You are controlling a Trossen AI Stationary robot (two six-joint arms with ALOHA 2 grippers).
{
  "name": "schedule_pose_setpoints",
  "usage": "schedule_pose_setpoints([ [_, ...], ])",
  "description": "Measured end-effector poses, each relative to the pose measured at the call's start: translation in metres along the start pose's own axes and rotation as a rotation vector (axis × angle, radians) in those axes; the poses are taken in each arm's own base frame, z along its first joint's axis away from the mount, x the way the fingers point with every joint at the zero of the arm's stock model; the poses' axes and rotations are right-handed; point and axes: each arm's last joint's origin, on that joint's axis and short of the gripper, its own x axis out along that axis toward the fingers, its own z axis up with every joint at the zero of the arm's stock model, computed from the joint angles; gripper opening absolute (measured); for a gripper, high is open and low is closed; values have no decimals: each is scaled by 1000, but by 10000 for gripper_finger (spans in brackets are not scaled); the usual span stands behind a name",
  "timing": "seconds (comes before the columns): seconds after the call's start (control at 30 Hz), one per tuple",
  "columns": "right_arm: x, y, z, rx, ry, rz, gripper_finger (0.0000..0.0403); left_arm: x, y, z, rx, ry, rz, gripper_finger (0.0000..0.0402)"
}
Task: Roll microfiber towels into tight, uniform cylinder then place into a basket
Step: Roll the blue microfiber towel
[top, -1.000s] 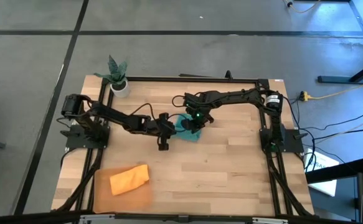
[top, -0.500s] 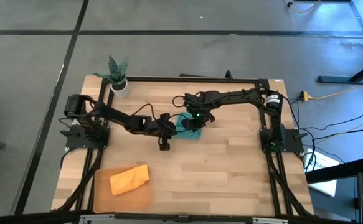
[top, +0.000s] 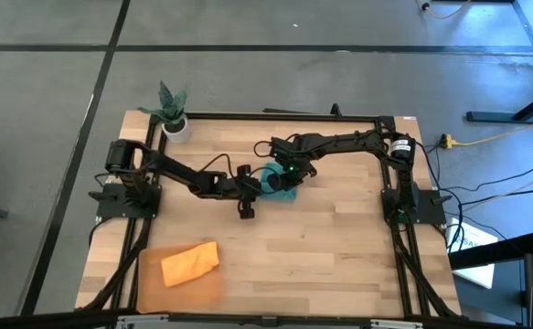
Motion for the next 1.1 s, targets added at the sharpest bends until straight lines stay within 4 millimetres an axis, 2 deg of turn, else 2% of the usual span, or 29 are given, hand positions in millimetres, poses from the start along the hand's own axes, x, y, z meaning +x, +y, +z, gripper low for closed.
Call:
schedule_pose_setpoints([
  [0.4, 0, -4, 4, -2, -127, -127, 5, 3, 4, -2, -10, 12, 6, 0],
  [0.57, 0, -4, 4, -5, -130, -129, 5, 11, 1, -8, -17, 35, -8, 0],
  [1.1, 1, -1, 2, -50, -156, -157, 5, 11, 0, -10, -56, 57, -15, 0],
])
